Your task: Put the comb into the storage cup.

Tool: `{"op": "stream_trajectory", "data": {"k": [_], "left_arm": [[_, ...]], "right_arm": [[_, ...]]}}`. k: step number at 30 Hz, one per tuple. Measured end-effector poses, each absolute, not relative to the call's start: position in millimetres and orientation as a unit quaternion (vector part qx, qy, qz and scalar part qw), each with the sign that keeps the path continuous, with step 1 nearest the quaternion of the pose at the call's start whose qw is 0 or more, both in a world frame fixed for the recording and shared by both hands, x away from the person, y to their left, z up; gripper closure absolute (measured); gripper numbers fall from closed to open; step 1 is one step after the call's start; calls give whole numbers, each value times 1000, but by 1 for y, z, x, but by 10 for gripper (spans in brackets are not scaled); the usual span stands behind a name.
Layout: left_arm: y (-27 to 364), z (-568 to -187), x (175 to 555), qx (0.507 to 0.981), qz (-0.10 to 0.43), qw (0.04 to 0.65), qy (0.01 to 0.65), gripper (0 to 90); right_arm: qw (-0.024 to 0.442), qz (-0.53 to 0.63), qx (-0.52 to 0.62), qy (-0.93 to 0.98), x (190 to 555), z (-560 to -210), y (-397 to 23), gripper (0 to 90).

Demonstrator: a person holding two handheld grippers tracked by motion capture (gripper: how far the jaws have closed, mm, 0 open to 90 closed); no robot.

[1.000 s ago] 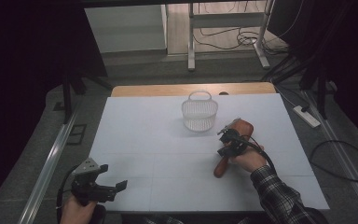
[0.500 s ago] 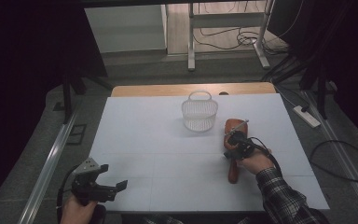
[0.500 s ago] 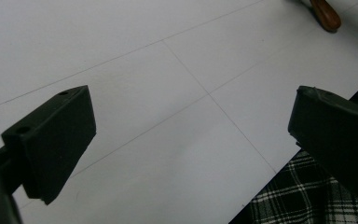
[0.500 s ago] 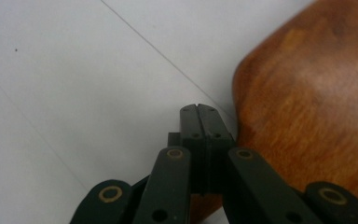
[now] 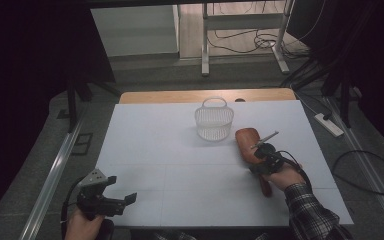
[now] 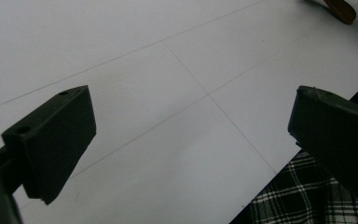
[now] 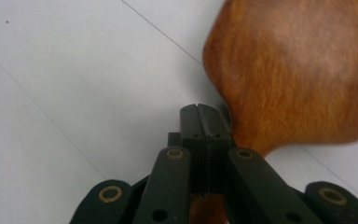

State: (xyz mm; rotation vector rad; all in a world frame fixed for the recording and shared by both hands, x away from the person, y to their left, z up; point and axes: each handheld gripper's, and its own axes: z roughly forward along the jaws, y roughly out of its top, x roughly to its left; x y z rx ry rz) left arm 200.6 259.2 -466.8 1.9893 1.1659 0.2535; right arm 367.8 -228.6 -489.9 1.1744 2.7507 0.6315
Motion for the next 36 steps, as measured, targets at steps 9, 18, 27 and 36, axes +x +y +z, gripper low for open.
{"op": "stream_trajectory", "data": {"k": [9, 18, 27, 36], "left_arm": [[259, -467, 201, 786, 100, 400, 461, 18], [259, -467, 201, 786, 99, 399, 461, 19], [259, -467, 202, 786, 99, 400, 462, 19], [259, -467, 202, 786, 98, 400, 462, 20]], "right_arm": [[45, 207, 397, 893, 365, -489, -245, 894], [50, 203, 401, 892, 365, -489, -251, 894], [60, 214, 397, 891, 362, -482, -248, 893], [77, 235, 381, 891, 355, -469, -239, 835]]}}
